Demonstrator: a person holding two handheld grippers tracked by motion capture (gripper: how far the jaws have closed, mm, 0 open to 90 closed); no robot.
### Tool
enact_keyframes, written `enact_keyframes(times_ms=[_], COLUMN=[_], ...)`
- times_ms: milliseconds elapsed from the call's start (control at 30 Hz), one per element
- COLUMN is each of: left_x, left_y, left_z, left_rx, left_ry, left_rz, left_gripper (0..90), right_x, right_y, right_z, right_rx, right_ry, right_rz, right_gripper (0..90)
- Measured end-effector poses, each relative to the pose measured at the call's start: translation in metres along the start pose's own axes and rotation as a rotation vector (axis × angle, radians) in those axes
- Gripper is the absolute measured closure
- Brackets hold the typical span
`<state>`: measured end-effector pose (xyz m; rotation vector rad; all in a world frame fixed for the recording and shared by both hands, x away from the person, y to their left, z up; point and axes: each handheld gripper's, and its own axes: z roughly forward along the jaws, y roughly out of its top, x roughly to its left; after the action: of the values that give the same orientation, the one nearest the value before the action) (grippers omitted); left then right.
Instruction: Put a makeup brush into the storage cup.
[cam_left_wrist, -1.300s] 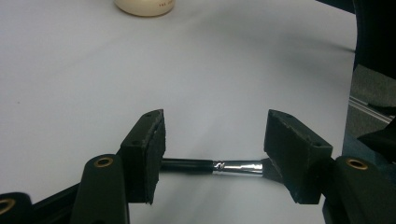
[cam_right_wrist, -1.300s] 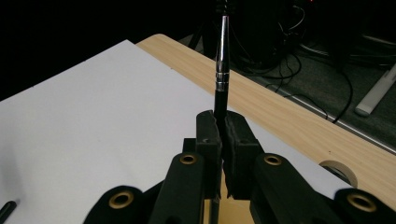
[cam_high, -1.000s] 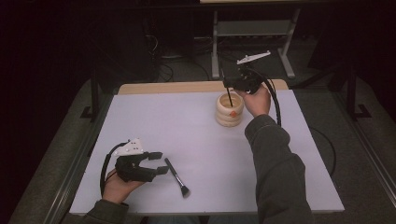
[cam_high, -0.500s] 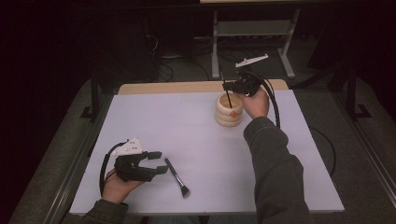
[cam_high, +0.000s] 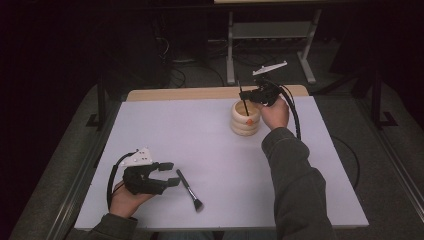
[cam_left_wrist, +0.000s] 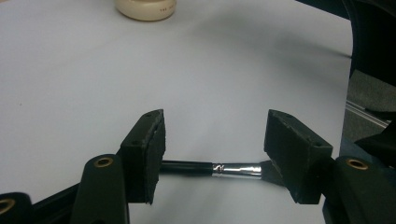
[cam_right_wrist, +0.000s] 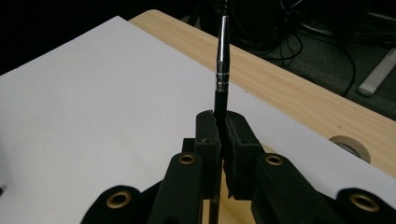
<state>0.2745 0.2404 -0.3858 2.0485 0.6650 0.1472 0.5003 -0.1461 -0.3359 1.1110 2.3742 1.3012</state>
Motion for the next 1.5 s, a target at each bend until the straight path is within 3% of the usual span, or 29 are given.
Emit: enact_keyframes(times_ms=[233, 267, 400, 633, 767, 1000, 1500], left_x=[0.0, 0.001, 0.001, 0.001, 0.001, 0.001, 0.002], left_y=[-0.001, -0.001, -0.001, -0.001, -0.001, -0.001, -0.002], left_z=[0.001, 0.0, 0.0, 0.0, 0.0, 0.001, 0.0], left_rx=[-0.006, 0.003, 0.011, 0.01, 0.005, 0.018, 0.016], left_ry=[-0.004, -0.004, 0.0, 0.0, 0.001, 0.008, 0.012], left_rz=[-0.016, -0.004, 0.004, 0.001, -0.005, 0.003, -0.008], left_gripper=[37.8, 37.7, 37.5, 37.0, 37.0, 36.7, 35.8], right_x=[0.0, -0.001, 0.0, 0.005, 0.013, 0.03, 0.05], right_y=[-0.005, -0.007, -0.011, -0.015, -0.017, -0.02, -0.032], right_z=[-0.002, -0.003, -0.01, -0.021, -0.027, -0.034, -0.044], right_rx=[0.007, 0.006, 0.006, -0.005, 0.001, 0.019, 0.012], right_ry=[-0.032, -0.042, -0.041, -0.046, -0.04, -0.036, -0.002], right_rz=[0.016, 0.018, 0.031, 0.011, 0.007, -0.057, -0.058], right_gripper=[72.4, 70.9, 69.9, 66.1, 63.4, 59.2, 49.9])
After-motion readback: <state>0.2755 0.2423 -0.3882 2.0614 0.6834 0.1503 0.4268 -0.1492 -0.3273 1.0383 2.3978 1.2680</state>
